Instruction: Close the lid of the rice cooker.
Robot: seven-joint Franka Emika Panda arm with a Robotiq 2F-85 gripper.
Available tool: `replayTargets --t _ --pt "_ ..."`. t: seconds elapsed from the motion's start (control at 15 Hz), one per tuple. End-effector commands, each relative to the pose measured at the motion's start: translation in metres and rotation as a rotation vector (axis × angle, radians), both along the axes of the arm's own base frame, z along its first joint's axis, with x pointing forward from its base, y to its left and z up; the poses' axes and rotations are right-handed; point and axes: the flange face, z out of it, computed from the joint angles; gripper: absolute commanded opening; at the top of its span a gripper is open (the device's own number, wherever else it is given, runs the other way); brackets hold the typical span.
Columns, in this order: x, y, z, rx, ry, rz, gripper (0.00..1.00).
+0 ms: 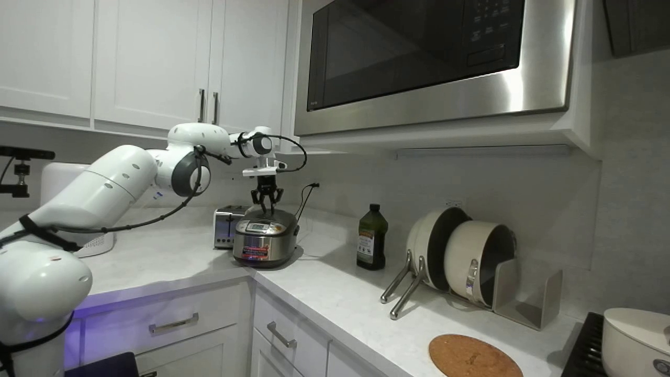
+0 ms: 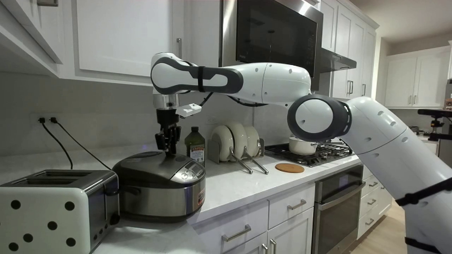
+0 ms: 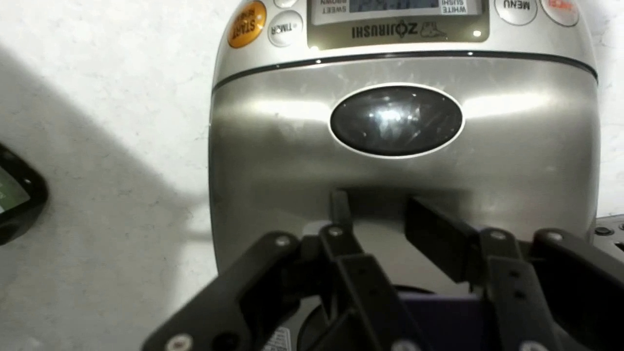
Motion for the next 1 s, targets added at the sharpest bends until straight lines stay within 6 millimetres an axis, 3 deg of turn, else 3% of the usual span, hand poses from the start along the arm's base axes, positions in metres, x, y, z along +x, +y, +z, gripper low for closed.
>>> replayTargets --t 0.0,0.27,0.53,0.93 --pt "-0.015 0.004 0.009 -0.023 0.031 0.052 0.71" --pt "-0.029 0.006 0.029 -0.039 0.034 0.068 0.99" --pt "-0.049 0.004 0.065 -0.040 0.028 0.079 1.00" --pt "-0.083 -0.021 0.125 -0.025 0.013 0.053 1.00"
